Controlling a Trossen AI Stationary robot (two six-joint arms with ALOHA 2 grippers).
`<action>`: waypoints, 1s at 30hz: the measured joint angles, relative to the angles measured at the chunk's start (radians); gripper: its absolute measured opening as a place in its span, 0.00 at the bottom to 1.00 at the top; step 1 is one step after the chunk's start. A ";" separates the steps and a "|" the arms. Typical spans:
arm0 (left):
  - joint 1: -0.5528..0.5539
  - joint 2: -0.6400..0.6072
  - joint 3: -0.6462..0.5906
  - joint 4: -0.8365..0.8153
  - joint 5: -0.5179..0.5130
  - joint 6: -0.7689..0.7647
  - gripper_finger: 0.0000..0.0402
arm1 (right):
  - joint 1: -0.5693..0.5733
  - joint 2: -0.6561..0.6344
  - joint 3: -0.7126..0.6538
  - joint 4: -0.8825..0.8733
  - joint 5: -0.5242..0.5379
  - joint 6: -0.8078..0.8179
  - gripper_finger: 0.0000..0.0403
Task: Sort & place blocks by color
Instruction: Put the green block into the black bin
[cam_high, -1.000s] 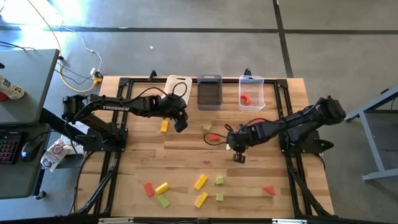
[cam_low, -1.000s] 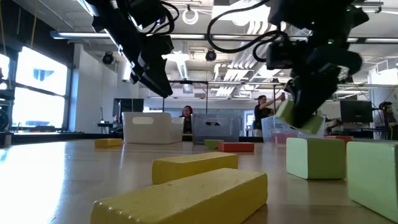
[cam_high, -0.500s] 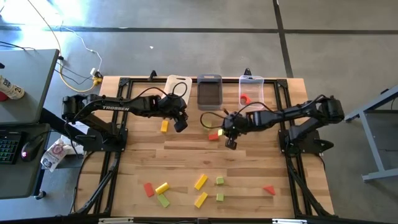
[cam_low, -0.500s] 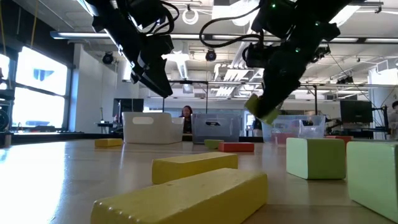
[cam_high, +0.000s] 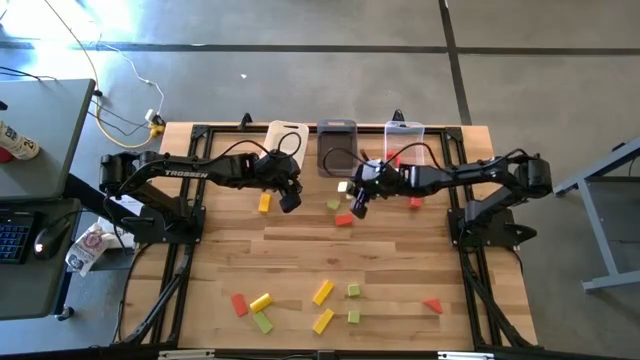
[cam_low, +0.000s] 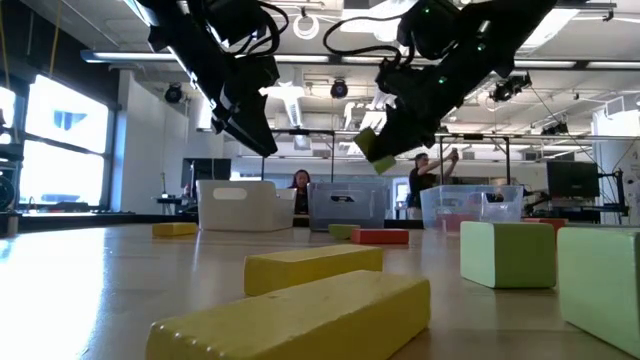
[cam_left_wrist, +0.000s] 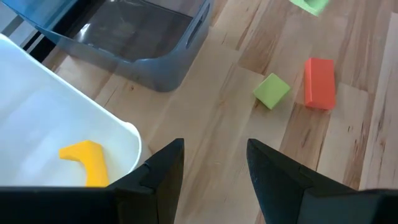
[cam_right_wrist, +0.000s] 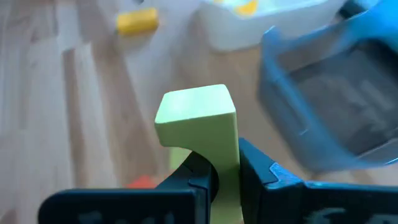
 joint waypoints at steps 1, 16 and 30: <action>0.000 0.000 0.000 0.000 0.000 0.000 0.40 | -0.009 0.000 0.000 0.017 0.009 -0.002 0.06; 0.000 0.000 0.000 0.000 0.001 0.000 0.40 | -0.119 0.000 0.000 0.341 0.138 -0.130 0.06; 0.000 0.000 0.000 0.005 0.001 -0.002 0.40 | -0.181 0.053 0.002 0.428 0.185 -0.104 0.06</action>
